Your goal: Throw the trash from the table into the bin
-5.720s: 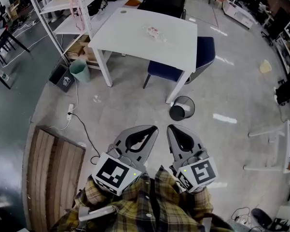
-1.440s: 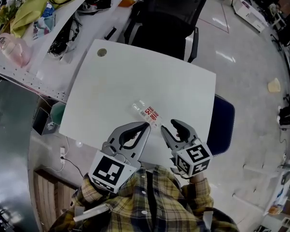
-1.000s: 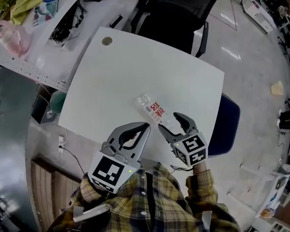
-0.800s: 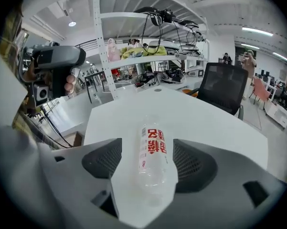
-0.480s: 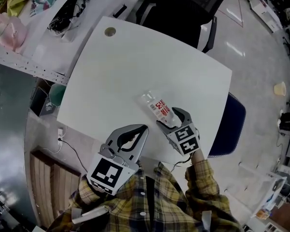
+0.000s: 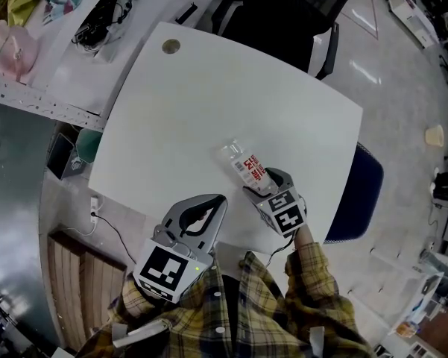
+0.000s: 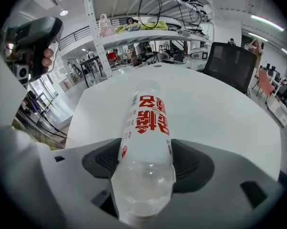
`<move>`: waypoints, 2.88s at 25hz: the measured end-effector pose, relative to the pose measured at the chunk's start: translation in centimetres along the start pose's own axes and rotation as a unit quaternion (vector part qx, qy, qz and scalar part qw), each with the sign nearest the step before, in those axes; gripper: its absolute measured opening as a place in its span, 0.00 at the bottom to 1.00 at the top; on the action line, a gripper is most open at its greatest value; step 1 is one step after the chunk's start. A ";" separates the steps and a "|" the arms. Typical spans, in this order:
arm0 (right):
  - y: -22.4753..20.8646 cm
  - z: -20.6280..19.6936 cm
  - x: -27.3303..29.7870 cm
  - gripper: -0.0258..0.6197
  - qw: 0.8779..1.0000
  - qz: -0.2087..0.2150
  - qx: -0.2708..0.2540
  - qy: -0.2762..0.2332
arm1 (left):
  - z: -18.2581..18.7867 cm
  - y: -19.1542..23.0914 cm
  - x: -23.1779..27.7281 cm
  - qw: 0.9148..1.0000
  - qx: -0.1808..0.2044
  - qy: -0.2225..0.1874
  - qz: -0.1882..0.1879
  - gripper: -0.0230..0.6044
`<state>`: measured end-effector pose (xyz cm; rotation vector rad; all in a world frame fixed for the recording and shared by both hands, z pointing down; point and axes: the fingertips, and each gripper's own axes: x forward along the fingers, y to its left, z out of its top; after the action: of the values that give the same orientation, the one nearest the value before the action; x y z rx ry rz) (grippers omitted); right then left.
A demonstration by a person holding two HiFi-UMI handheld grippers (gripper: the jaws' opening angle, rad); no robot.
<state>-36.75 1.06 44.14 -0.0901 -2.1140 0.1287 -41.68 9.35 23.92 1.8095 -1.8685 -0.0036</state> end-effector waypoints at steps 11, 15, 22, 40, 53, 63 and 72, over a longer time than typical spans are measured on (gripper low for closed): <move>1.0 0.4 0.1 0.52 0.999 0.014 0.039 -0.002 | 1.0 0.7 -0.1 1.000 0.011 -0.007 -0.015 0.05; 1.3 1.4 -0.9 0.52 0.998 0.001 0.057 -0.024 | 1.9 0.8 -0.3 0.999 0.022 -0.007 -0.032 0.05; 1.3 3.4 -2.3 0.52 0.996 -0.022 0.073 -0.048 | 2.7 0.5 0.2 0.997 0.033 -0.006 -0.075 0.05; 0.6 1.9 -5.7 0.52 0.978 -0.087 0.167 -0.092 | 3.9 -2.7 3.1 0.982 0.075 0.011 -0.171 0.05; -2.3 -11.1 -16.7 0.52 0.942 -0.137 0.263 -0.154 | 1.1 -19.5 7.3 0.959 0.127 0.026 -0.253 0.05; -4.8 -27.4 -27.6 0.52 0.929 -0.171 0.290 -0.155 | -3.3 -37.8 10.8 0.942 0.148 0.023 -0.301 0.05; -3.5 -39.2 -34.3 0.52 0.940 -0.149 0.272 -0.146 | -9.0 -50.4 10.0 0.950 0.129 0.021 -0.284 0.05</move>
<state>14.49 -4.22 35.77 0.6091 -2.2779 0.5672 8.80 -1.86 17.20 2.4504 -1.3034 0.0751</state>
